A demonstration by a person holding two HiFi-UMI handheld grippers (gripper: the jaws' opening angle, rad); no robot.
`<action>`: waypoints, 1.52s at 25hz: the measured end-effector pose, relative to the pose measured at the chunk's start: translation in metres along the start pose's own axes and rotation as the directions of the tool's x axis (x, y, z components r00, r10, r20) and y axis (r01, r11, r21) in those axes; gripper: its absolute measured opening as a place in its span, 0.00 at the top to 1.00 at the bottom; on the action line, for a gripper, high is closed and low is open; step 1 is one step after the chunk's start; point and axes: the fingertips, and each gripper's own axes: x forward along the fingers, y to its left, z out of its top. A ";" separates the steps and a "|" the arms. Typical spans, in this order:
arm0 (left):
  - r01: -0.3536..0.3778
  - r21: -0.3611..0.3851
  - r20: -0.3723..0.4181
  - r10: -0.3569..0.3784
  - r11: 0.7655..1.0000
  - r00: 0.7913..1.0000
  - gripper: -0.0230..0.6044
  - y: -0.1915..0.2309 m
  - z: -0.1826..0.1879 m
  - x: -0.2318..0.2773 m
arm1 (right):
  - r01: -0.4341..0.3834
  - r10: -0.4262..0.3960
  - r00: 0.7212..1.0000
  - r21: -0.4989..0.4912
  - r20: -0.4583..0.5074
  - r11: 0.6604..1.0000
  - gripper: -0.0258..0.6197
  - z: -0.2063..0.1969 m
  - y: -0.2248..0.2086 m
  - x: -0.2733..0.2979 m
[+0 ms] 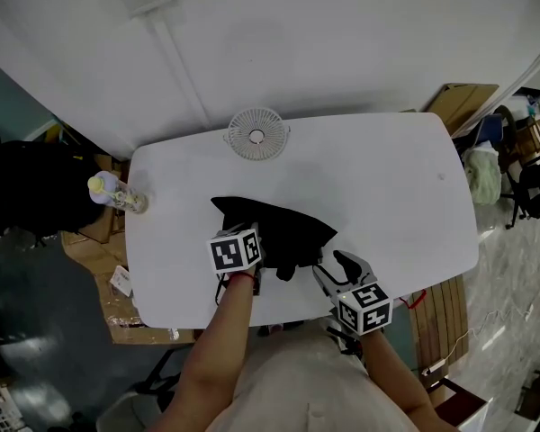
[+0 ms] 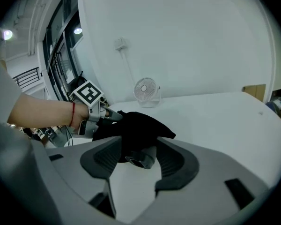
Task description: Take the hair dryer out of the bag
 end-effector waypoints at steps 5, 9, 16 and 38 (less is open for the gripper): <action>-0.002 0.001 0.001 0.002 1.000 1.000 0.94 0.001 -0.002 -0.001 | 0.007 -0.006 0.997 0.015 -0.083 1.000 0.55 -0.016 0.001 0.015; 0.002 0.003 -0.001 -0.002 1.000 1.000 0.94 0.000 -0.002 -0.001 | 0.027 -0.022 0.988 0.032 -0.153 0.999 0.51 -0.029 -0.001 0.033; 0.010 0.003 -0.008 -0.010 1.000 1.000 0.94 0.000 -0.004 -0.001 | 0.068 -0.049 0.969 0.074 -0.241 0.995 0.46 -0.036 -0.007 0.065; 0.042 0.007 -0.025 -0.042 0.999 0.999 0.94 0.000 -0.005 0.000 | 0.061 -0.023 0.931 0.095 -0.365 0.994 0.41 -0.043 -0.011 0.091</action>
